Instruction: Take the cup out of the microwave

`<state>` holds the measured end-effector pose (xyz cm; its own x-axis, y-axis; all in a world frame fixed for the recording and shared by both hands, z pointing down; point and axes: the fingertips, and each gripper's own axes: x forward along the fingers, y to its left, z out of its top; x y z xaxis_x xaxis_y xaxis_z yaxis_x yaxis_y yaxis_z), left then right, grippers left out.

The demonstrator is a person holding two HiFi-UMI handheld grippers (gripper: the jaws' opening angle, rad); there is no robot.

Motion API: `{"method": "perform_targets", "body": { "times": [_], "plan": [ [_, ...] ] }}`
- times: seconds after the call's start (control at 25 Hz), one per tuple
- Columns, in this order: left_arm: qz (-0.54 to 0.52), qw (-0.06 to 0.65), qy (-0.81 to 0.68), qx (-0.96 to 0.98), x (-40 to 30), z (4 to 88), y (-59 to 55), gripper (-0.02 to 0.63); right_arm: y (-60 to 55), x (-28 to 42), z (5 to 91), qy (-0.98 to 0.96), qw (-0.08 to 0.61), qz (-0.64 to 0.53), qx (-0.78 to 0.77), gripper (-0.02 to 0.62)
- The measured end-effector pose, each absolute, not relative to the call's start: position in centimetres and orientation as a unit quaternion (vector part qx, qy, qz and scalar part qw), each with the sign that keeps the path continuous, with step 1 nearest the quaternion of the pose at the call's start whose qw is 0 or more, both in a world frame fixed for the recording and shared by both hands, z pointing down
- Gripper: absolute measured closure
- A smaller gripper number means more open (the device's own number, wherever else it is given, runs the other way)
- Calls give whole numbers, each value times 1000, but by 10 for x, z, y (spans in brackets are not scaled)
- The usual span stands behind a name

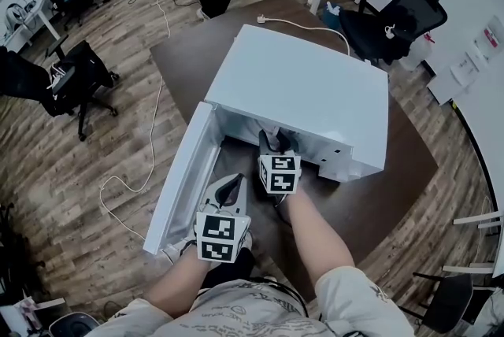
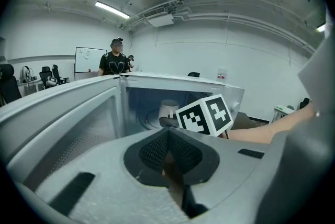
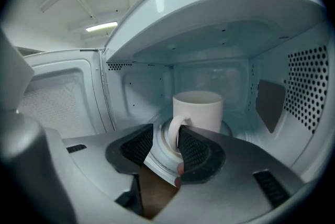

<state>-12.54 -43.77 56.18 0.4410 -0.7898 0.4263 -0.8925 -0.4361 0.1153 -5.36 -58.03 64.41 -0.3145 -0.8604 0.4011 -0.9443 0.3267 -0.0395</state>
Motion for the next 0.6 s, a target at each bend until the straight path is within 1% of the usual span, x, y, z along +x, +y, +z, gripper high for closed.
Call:
{"method": "perform_targets", "body": {
  "times": [0.2, 0.24, 0.32, 0.48, 0.6],
  "plan": [
    [159, 166, -510, 829, -133, 564, -438, 595, -590, -57, 646, -793, 160, 126, 575, 453],
    [160, 167, -511, 828, -135, 564, -438, 595, -592, -57, 646, -790, 158, 125, 579, 472],
    [162, 169, -513, 826, -137, 565, -438, 595, -594, -55, 645, -785, 160, 118, 587, 540],
    [164, 167, -518, 823, -142, 567, -439, 595, -594, -60, 644, -785, 172, 91, 588, 550],
    [163, 167, -519, 822, -143, 566, -440, 595, -590, -66, 638, -792, 167, 81, 581, 552]
  ]
}}
